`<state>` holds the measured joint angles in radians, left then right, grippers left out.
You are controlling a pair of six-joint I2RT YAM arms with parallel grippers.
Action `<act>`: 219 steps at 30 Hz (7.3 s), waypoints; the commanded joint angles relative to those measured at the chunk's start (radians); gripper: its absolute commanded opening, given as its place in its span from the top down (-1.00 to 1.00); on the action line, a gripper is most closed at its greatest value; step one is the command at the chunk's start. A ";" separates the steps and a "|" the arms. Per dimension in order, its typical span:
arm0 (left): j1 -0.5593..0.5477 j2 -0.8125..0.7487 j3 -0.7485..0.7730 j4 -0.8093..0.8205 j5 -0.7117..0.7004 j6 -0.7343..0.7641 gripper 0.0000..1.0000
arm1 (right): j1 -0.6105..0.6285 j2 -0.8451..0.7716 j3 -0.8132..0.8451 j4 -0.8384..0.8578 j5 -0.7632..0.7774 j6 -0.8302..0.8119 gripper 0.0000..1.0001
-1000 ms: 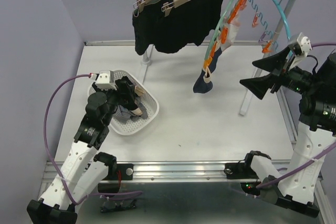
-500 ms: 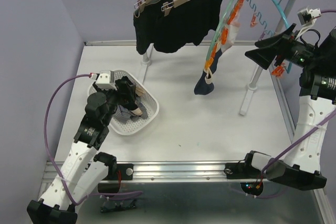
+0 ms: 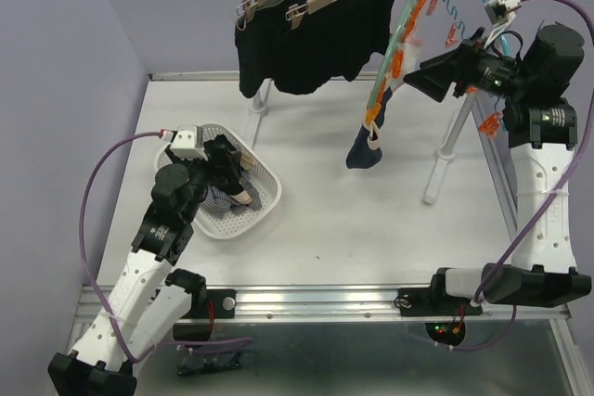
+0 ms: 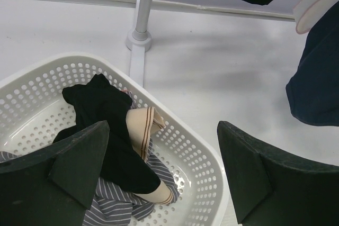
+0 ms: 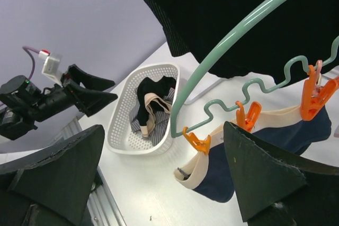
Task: Remove the underwear clipped to the hanger
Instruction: Pick up the hanger from the clothesline, then remove the underwear from the hanger.
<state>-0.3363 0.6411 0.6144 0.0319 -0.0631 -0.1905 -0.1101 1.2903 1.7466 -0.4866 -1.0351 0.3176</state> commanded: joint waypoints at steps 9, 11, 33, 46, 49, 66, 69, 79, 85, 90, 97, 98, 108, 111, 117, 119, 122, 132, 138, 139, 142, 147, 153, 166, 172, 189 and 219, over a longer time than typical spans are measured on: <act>0.002 0.009 -0.002 0.051 -0.006 0.025 -0.89 | 0.108 0.118 0.122 0.031 0.176 -0.034 -0.95; 0.002 0.009 -0.004 0.051 -0.010 0.025 -0.89 | 0.136 0.139 0.137 0.031 0.194 -0.034 -0.94; 0.002 0.020 -0.002 0.049 -0.015 0.031 -0.89 | 0.153 0.277 0.231 0.115 0.207 0.129 -0.65; 0.002 0.028 -0.002 0.049 -0.014 0.031 -0.89 | 0.153 0.334 0.271 0.164 0.213 0.193 -0.58; 0.002 0.029 -0.002 0.049 -0.012 0.031 -0.89 | 0.155 0.343 0.277 0.180 0.222 0.216 -0.57; 0.002 0.032 -0.001 0.049 0.002 0.036 -0.89 | 0.151 0.346 0.266 0.237 0.187 0.273 0.75; 0.002 0.034 -0.001 0.051 0.002 0.034 -0.89 | 0.153 0.343 0.266 0.249 0.164 0.282 0.99; 0.002 0.034 -0.002 0.053 0.008 0.036 -0.89 | 0.153 0.287 0.287 0.302 0.103 0.328 0.99; 0.003 0.034 -0.001 0.054 0.013 0.034 -0.89 | 0.148 0.224 0.232 0.344 0.107 0.366 0.99; 0.002 0.029 -0.002 0.056 0.016 0.036 -0.89 | 0.122 0.164 0.166 0.405 0.109 0.422 0.99; 0.002 0.026 -0.002 0.057 0.022 0.037 -0.89 | 0.116 0.066 0.009 0.512 0.066 0.483 0.99; 0.002 0.025 -0.002 0.056 0.023 0.036 -0.89 | 0.116 0.052 -0.014 0.519 0.063 0.486 0.99; 0.003 0.002 -0.010 0.069 0.051 0.043 -0.89 | 0.086 -0.117 -0.229 0.533 0.009 0.492 0.99; 0.002 -0.003 -0.013 0.074 0.059 0.045 -0.89 | 0.073 -0.157 -0.269 0.533 -0.002 0.498 0.99; 0.002 -0.030 -0.036 0.121 0.160 0.063 -0.89 | 0.061 -0.229 -0.377 0.536 -0.055 0.474 0.99; 0.002 -0.050 -0.054 0.160 0.215 0.069 -0.89 | 0.058 -0.258 -0.416 0.534 -0.100 0.457 0.99; 0.002 -0.080 -0.090 0.226 0.269 0.071 -0.89 | 0.052 -0.299 -0.461 0.536 -0.146 0.454 0.99; 0.000 -0.176 -0.180 0.462 0.486 -0.033 -0.83 | 0.044 -0.425 -0.670 0.536 -0.347 0.417 0.99; -0.281 -0.089 -0.133 0.507 0.360 -0.040 -0.76 | 0.044 -0.468 -0.737 0.536 -0.453 0.445 0.99; -0.341 -0.074 -0.127 0.516 0.314 -0.026 -0.76 | 0.044 -0.485 -0.751 0.534 -0.462 0.452 0.99; -0.576 0.024 -0.105 0.598 0.166 0.043 -0.76 | 0.043 -0.513 -0.797 0.536 -0.508 0.465 0.99; -0.795 0.277 -0.050 0.718 0.071 0.178 -0.78 | 0.043 -0.552 -0.835 0.536 -0.540 0.460 0.99; -0.833 0.481 -0.012 0.936 0.138 0.269 -0.83 | 0.043 -0.583 -0.883 0.534 -0.594 0.451 0.99; -0.773 0.759 0.093 1.218 0.269 0.341 -0.94 | 0.043 -0.625 -0.889 0.531 -0.608 0.425 0.99; -0.685 0.864 0.116 1.431 0.488 0.243 -0.94 | 0.044 -0.638 -0.897 0.531 -0.608 0.420 0.99; -0.639 1.035 0.347 1.355 0.680 0.195 -0.71 | 0.043 -0.658 -0.923 0.530 -0.606 0.416 0.99; -0.593 1.048 0.426 1.042 0.752 0.296 -0.27 | 0.043 -0.648 -0.906 0.528 -0.605 0.405 0.99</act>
<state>-0.9405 1.7134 1.0012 1.1233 0.7040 0.0647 -0.0601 0.6575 0.8173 -0.0463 -1.4883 0.7635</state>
